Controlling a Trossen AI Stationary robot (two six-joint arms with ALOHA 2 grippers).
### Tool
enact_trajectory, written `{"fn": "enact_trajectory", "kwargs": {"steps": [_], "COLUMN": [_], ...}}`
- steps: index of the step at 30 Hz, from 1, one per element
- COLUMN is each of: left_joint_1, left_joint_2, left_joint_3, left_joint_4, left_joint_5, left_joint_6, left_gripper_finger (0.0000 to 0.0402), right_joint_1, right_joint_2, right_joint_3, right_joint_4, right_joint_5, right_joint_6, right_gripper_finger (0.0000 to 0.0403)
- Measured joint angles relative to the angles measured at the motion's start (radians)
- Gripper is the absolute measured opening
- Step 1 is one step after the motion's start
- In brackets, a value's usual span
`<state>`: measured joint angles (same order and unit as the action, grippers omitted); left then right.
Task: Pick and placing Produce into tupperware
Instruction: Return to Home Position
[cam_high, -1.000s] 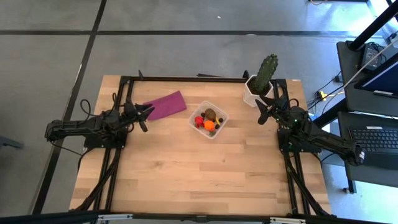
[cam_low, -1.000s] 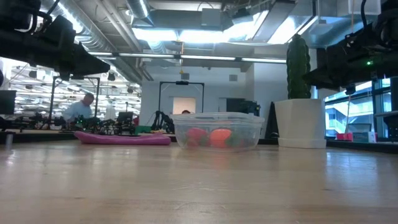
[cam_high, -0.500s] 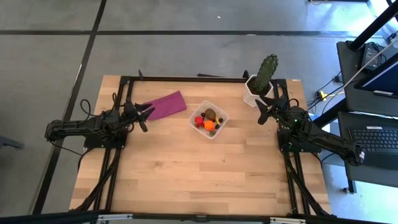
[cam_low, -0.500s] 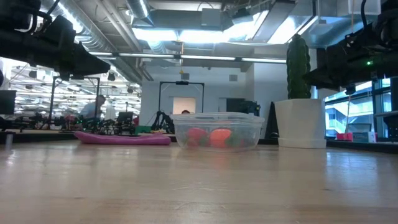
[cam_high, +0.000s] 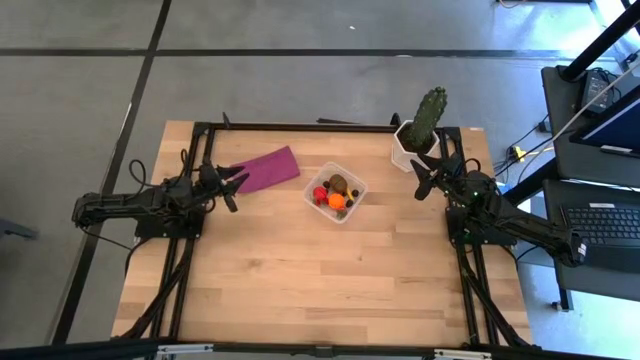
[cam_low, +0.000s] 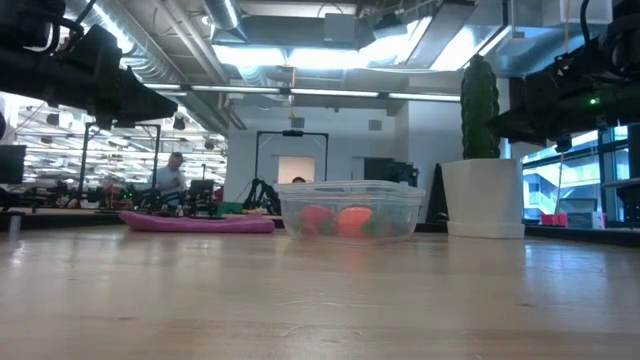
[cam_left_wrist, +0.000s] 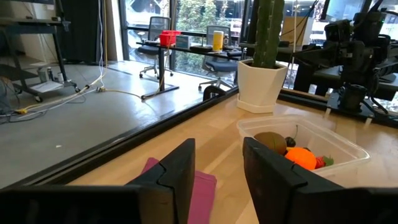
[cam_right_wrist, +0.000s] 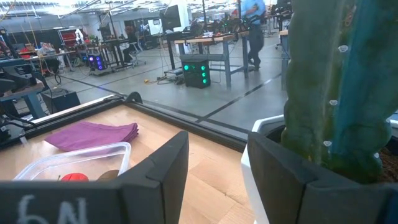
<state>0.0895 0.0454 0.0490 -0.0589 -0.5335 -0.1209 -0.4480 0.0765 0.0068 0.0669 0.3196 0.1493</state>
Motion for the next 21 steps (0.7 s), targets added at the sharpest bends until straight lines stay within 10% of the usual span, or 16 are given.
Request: {"fn": "enact_trajectory", "kwargs": {"steps": [21], "left_joint_1": [0.000], "left_joint_2": [0.000], "left_joint_3": [0.000], "left_joint_4": [0.000], "left_joint_5": [0.000], "left_joint_6": [0.000], "left_gripper_finger": [0.0093], "right_joint_1": [0.000], "right_joint_2": [0.000], "right_joint_3": [0.000], "right_joint_4": [0.000], "right_joint_5": [0.000], "right_joint_6": [0.000], "right_gripper_finger": [0.0168]}}
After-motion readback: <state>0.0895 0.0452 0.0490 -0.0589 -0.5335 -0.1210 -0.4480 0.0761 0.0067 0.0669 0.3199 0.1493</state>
